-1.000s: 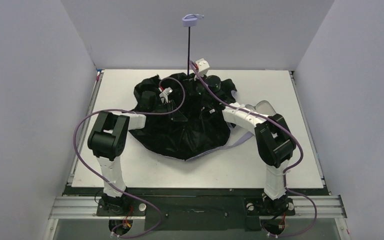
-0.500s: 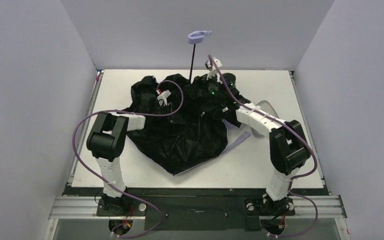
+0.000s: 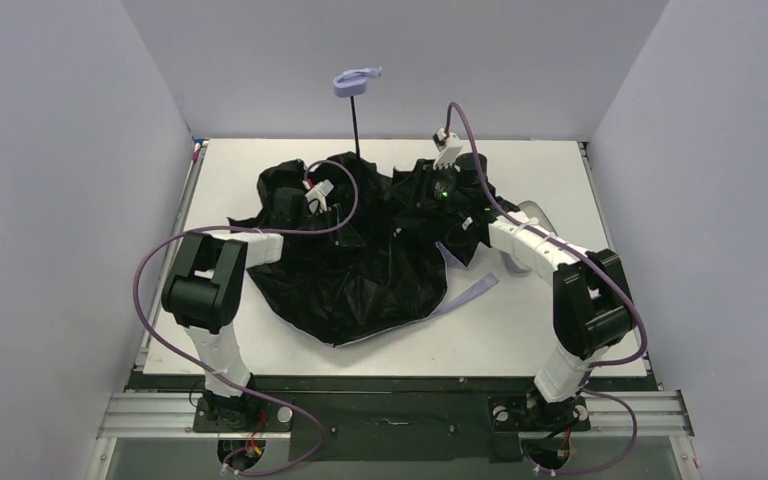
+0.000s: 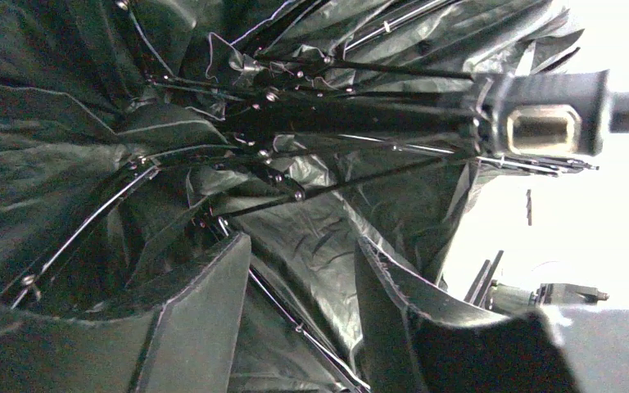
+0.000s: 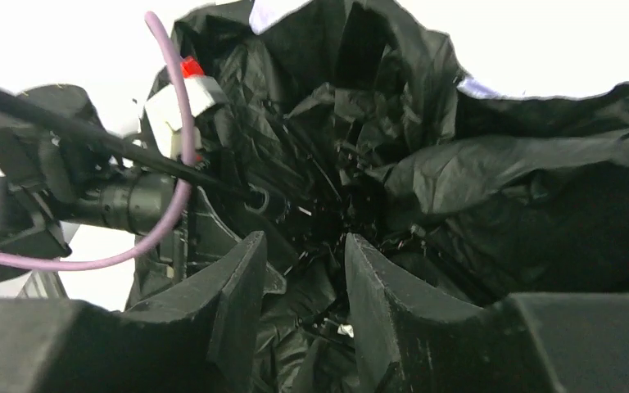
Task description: Open the umbrella
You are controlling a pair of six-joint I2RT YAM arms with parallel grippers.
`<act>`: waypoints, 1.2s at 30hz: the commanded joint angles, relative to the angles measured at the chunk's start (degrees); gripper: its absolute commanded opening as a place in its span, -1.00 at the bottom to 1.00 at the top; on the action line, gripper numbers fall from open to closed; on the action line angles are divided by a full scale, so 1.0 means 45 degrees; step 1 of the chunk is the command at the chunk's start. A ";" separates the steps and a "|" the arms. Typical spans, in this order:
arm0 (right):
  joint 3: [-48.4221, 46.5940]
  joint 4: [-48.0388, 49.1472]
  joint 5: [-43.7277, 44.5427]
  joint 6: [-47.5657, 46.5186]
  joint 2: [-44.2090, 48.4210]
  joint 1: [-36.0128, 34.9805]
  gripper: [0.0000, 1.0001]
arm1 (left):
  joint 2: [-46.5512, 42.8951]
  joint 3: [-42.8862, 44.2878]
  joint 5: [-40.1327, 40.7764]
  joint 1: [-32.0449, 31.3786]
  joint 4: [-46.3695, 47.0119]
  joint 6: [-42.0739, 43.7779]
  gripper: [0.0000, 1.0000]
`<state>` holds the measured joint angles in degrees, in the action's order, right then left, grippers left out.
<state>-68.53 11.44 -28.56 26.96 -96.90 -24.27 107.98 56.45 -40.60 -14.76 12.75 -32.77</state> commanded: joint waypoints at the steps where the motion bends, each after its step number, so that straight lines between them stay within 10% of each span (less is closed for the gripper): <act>1: -0.0389 0.0277 -0.0144 0.0807 -0.0722 -0.0470 -0.27 | -0.1055 -0.0208 0.0377 0.0155 -0.0147 0.0061 0.02; 19: -0.2689 -0.5895 0.1322 -0.5516 -0.3099 -0.1159 -0.15 | -0.2253 0.1214 0.3190 0.1166 -0.2588 0.0674 0.17; 36: -0.3176 -0.9366 0.1611 -0.7323 -0.3604 -0.0462 -0.23 | -0.0597 0.1683 0.4908 0.2578 -0.5214 0.1352 -0.23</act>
<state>-82.94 -25.98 -21.15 -3.75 -113.47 -28.16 106.52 63.64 -20.95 -4.78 -6.37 -30.52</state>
